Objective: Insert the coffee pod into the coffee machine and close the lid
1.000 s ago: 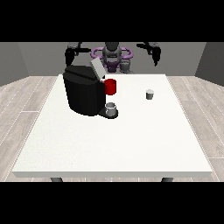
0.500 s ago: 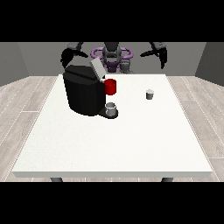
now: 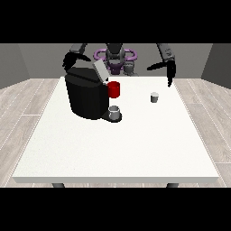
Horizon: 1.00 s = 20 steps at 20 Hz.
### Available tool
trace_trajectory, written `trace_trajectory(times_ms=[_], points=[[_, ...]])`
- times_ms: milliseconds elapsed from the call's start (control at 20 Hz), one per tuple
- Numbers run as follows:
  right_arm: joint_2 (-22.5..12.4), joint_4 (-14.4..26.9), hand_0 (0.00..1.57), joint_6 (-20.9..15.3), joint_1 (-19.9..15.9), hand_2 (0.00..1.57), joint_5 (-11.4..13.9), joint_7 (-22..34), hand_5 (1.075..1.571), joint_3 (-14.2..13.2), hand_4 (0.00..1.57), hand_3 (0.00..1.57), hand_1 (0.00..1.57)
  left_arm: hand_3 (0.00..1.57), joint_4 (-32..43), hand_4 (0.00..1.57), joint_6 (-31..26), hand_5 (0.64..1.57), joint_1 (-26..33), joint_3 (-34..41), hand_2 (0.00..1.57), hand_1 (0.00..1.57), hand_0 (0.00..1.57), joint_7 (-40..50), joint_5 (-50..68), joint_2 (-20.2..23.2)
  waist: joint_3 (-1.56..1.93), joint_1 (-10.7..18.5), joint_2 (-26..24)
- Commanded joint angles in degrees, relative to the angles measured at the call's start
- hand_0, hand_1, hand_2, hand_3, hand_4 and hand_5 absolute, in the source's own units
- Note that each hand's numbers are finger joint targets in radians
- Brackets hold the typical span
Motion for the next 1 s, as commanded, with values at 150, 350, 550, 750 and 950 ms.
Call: trace_trajectory(times_ms=[150,350,550,750,950], points=[[1.7,1.0,0.0,-3.69,-4.48,0.0,1.76,0.93,1.571,3.08,0.33,0.0,0.0,0.0,12.14,0.0,-1.27,1.571,-8.82,2.26,0.0,0.0,0.0,-0.59,-1.93,4.28,-0.01,-0.69,5.56],[-0.37,2.96,0.0,-3.27,-6.02,0.0,1.64,3.93,1.571,0.04,0.4,0.0,0.0,0.0,14.79,0.0,2.46,1.571,-7.78,-1.94,0.0,0.0,0.0,-1.65,-6.79,-0.29,0.0,0.56,3.41],[-0.3,3.78,0.0,-2.44,-4.4,0.0,2.02,4.05,1.571,1.03,0.37,0.0,0.0,0.0,19.38,0.0,2.25,1.571,-10.17,-2.29,0.0,0.0,0.0,-1.69,-9.67,2.13,0.0,-0.79,3.51],[-1.28,6.9,0.0,-3.08,-7.35,0.0,2.72,2.99,1.571,-0.68,0.42,0.0,0.0,0.0,22.34,0.0,2.34,1.571,-11.38,-3.71,0.37,0.0,0.0,-5.77,-12.79,2.64,-0.01,0.63,4.78],[-1.64,9.04,0.0,-1.63,-7.39,0.0,1.71,2.26,1.571,-1.37,0.41,0.0,0.0,0.3,26.33,0.0,2.77,1.571,-15.87,-2.23,0.61,0.45,0.45,-3.0,-13.45,3.51,0.0,-0.43,4.17]])
